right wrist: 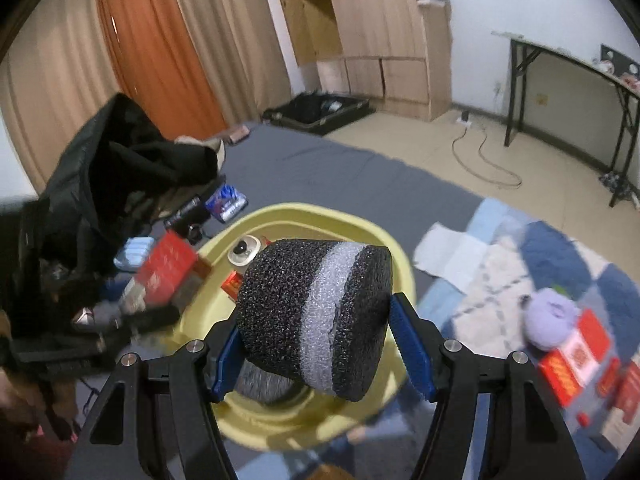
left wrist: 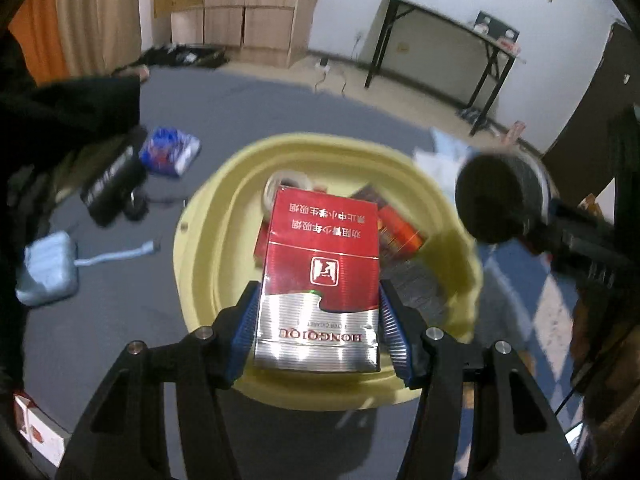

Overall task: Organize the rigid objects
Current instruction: 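Carry both items into the yellow tray and open both tools, then grasp the lavender plush with the left tool while the right tool grasps another red-silver box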

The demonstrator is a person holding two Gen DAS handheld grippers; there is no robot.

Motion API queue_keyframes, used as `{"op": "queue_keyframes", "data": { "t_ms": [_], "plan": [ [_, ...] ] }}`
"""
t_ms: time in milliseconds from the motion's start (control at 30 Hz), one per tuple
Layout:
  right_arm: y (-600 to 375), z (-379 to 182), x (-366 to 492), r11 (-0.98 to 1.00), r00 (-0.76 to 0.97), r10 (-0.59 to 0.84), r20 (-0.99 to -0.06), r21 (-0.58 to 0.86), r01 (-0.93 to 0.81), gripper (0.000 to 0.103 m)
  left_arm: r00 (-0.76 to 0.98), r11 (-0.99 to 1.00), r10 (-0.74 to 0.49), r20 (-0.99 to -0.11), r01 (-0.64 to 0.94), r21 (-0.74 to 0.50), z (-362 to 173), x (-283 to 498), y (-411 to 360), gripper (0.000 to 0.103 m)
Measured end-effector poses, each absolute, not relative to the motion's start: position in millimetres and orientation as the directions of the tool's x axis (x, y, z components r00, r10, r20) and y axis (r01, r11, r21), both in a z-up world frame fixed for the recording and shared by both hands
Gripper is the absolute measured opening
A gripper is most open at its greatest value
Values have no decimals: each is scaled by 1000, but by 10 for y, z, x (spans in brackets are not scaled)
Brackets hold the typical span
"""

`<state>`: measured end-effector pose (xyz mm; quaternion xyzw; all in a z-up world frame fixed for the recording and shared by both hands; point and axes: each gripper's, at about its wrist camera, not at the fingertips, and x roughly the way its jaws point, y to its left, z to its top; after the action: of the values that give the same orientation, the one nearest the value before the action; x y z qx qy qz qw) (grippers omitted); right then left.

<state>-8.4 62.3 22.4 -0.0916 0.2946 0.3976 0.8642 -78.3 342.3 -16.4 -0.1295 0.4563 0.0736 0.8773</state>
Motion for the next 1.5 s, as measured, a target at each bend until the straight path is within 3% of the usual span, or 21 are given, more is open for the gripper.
{"op": "queue_keyframes", "data": {
  "t_ms": [267,533,600,667,800,867,967,1133,1300,1500],
  "plan": [
    [1246,4,364,689,535,587,-608,26,-725,66,517,935,-27,-855,-289,-205,-663,-783,3564,59],
    [1643,-293,452,691,544,560,-625,-10,-723,67,554,924,-55,-831,-288,-253,-685,-799,3597,61],
    [1650,-314,456,688,541,564,-624,-7,-726,69,591,922,-73,-803,-267,-280,-641,-853,3605,71],
    [1664,-322,455,683,537,577,-616,3,-730,75,619,930,-45,-784,-262,-260,-560,-908,3589,96],
    [1604,-310,451,686,522,586,-620,36,-727,90,670,921,-40,-741,-263,-288,-347,-985,3609,103],
    [1406,-220,409,707,550,600,-582,64,-704,102,676,918,-42,-736,-265,-296,-225,-939,3589,103],
    [971,-76,369,745,584,609,-538,133,-654,103,674,928,-37,-738,-251,-276,-55,-752,3443,103],
    [-137,26,273,857,709,507,-490,203,-473,103,670,958,-132,-730,-103,-267,211,-239,2742,103],
    [-1290,-111,259,953,810,301,-504,199,-230,103,601,939,-295,-743,38,-341,230,425,1948,103],
    [-1848,-403,467,967,789,230,-570,224,-120,103,503,952,-288,-815,56,-302,-125,1158,1396,103]
  ]
}}
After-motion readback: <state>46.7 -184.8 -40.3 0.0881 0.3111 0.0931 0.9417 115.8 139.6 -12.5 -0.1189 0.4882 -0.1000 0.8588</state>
